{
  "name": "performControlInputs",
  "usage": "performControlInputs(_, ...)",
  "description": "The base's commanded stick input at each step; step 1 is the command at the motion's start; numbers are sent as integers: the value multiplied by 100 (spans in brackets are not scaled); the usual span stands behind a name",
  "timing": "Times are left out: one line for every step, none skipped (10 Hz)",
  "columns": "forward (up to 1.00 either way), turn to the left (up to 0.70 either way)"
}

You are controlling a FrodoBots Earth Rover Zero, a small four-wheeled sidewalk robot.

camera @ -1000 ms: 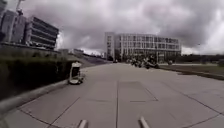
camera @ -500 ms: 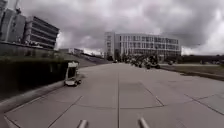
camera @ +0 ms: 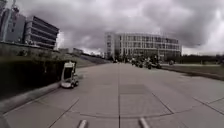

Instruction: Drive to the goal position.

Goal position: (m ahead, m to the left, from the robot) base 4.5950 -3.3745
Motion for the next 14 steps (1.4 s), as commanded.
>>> performControlInputs(50, 0)
performControlInputs(50, 0)
performControlInputs(50, 0)
performControlInputs(50, 0)
performControlInputs(50, 0)
performControlInputs(50, 0)
performControlInputs(50, 0)
performControlInputs(50, 0)
performControlInputs(50, 0)
performControlInputs(50, 0)
performControlInputs(50, 0)
performControlInputs(50, 0)
performControlInputs(50, 0)
performControlInputs(50, 0)
